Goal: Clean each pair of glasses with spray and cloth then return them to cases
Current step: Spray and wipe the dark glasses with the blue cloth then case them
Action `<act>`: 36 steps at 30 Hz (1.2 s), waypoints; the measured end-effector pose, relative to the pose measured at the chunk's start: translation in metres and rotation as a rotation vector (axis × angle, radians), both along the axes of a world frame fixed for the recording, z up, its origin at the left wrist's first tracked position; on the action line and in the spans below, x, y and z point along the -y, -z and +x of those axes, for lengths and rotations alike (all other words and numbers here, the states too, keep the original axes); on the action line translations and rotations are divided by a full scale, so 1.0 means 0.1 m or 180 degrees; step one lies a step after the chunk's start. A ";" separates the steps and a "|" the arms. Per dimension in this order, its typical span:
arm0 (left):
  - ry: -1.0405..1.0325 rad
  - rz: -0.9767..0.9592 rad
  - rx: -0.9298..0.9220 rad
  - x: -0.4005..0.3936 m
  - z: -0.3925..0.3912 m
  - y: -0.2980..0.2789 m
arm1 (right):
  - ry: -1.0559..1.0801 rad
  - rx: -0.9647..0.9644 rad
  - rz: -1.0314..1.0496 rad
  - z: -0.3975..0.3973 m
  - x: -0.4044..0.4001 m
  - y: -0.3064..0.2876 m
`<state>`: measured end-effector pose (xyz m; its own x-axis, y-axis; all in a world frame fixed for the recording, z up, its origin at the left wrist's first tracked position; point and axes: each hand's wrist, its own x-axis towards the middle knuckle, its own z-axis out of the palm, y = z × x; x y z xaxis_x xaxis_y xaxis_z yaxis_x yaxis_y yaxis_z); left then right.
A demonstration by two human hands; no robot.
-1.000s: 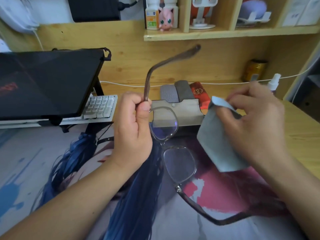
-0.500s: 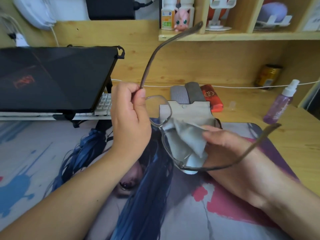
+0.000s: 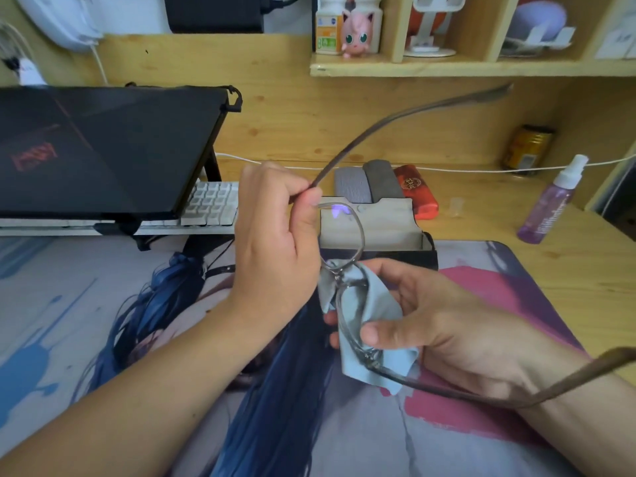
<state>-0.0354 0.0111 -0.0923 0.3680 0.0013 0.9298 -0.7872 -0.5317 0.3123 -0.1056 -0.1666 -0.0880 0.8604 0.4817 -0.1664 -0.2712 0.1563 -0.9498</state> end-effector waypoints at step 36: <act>0.0138 -0.0294 -0.0525 0.09 -0.01 0.02 | 0.0510 0.0423 -0.0254 -0.11 -0.19 0.00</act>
<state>-0.0360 0.0018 -0.0946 0.5170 0.0648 0.8536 -0.7429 -0.4614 0.4850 -0.1166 -0.1478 -0.0878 0.9417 0.3270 -0.0788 -0.1207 0.1100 -0.9866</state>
